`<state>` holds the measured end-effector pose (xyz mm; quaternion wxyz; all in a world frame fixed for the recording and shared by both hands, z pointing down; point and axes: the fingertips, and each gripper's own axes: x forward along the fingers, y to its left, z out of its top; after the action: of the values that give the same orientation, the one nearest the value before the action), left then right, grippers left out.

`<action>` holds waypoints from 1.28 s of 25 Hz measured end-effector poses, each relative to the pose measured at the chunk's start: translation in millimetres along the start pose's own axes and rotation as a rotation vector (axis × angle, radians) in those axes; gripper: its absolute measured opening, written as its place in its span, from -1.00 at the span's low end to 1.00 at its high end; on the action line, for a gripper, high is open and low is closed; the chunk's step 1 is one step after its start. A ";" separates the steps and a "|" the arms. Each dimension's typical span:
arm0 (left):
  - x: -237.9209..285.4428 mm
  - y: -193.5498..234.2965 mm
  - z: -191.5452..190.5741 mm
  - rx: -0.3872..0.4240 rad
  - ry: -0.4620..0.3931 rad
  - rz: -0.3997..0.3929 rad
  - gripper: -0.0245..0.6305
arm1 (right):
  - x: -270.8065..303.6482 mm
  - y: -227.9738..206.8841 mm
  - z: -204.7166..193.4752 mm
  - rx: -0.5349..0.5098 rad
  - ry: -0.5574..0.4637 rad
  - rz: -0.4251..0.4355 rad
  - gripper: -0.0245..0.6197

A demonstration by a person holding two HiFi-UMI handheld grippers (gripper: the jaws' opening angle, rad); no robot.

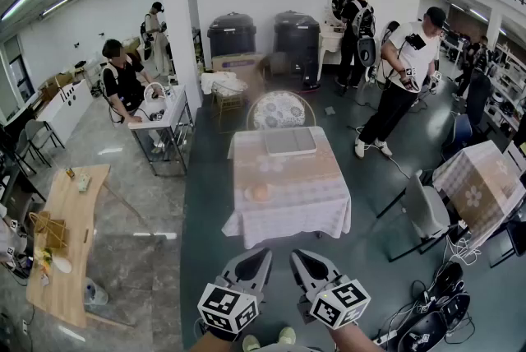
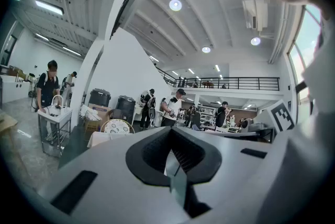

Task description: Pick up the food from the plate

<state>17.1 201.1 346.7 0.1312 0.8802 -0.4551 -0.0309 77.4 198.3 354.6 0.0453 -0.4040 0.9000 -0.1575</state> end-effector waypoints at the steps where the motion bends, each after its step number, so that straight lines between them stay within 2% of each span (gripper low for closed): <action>1: 2.3 -1.5 -1.2 -0.001 0.000 -0.003 -0.92 | -0.6 -1.0 -1.1 0.000 0.001 0.001 -0.88; 14: 9.8 -4.2 -3.2 0.006 0.000 0.020 -0.92 | -3.2 -0.9 -6.4 0.014 0.011 0.029 -0.88; 23: 17.1 -5.7 -15.7 0.009 0.015 0.054 -0.91 | -5.3 -10.5 -11.9 0.067 0.029 0.064 -0.87; 32: 31.2 -5.0 -22.9 0.013 0.016 0.121 -0.91 | -2.0 -29.8 -12.6 0.084 0.039 0.106 -0.87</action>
<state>43.3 183.2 369.5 0.1308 0.8520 -0.5067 -0.0131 97.4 184.3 375.9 0.0530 -0.3504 0.9134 -0.2001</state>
